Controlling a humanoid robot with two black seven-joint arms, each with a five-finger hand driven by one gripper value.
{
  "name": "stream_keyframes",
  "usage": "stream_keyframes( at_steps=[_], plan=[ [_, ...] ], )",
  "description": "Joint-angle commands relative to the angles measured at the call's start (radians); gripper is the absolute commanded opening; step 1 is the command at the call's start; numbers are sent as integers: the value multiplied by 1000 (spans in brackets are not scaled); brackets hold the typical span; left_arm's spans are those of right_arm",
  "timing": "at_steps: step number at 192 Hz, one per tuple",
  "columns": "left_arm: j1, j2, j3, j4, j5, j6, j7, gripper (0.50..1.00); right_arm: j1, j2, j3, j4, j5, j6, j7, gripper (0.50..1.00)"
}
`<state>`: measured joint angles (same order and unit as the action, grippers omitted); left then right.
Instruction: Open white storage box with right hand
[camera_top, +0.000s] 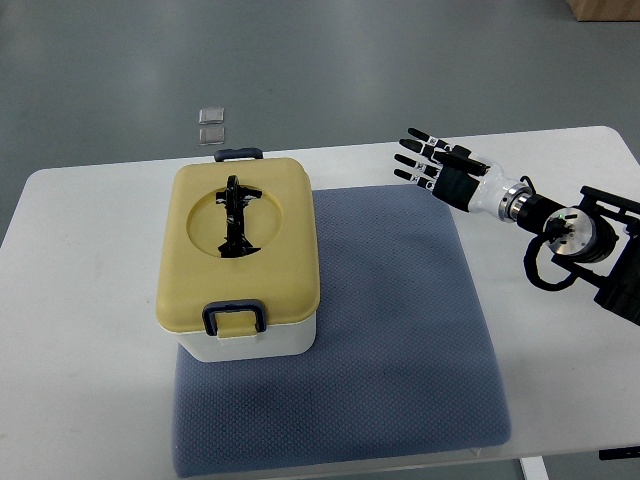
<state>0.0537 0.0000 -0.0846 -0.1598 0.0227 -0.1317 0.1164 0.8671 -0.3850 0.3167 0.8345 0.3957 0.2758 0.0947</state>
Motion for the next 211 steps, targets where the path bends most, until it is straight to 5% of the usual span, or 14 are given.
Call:
stream_keyframes(
  at_steps=[1,114,211],
  plan=[
    [0,0,5,5,0,1,0,1000,1,0,4,0,-8,-4,0,930],
    [-12,0,2,11,0,12,-1,1000,12,-3,5,0,-35,-20,-1,930],
    [-12,0,0,13,0,12,-1,1000,153,-8,7,5,-416,-20,40,926]
  ],
)
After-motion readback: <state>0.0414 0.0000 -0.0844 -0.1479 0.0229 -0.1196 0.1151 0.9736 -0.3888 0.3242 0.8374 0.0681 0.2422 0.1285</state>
